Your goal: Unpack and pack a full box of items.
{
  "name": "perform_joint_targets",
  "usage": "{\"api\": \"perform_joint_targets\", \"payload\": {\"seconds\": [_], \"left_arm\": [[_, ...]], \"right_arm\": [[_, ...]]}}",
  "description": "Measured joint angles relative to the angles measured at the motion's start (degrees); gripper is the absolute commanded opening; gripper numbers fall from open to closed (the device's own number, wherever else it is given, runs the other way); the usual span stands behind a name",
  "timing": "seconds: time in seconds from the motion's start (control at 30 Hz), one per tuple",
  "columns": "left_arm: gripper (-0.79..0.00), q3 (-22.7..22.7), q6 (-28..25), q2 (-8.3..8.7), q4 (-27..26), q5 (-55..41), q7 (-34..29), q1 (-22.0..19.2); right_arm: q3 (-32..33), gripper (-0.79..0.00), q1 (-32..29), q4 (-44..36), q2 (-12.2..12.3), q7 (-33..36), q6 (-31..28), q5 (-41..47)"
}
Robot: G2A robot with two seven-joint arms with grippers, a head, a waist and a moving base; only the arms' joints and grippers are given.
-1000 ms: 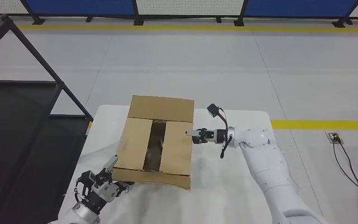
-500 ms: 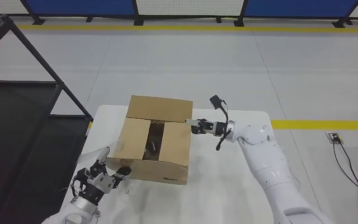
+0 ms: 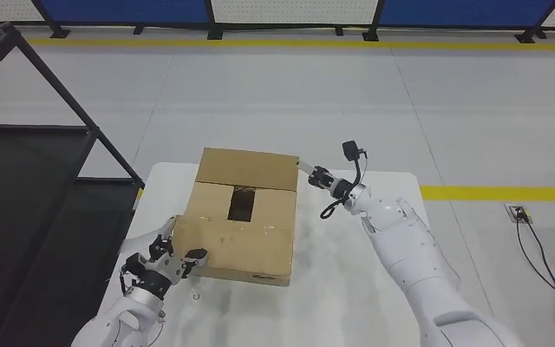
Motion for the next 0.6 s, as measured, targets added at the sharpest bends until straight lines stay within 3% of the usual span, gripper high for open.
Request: {"api": "perform_joint_targets", "payload": {"seconds": [0.6], "left_arm": [[0.0,1.0,1.2,0.3,2.2,-0.1,1.6,-2.3]], "right_arm": [[-5.7,0.0,4.7,8.7,-4.8,-3.6,0.6,-0.7]]}}
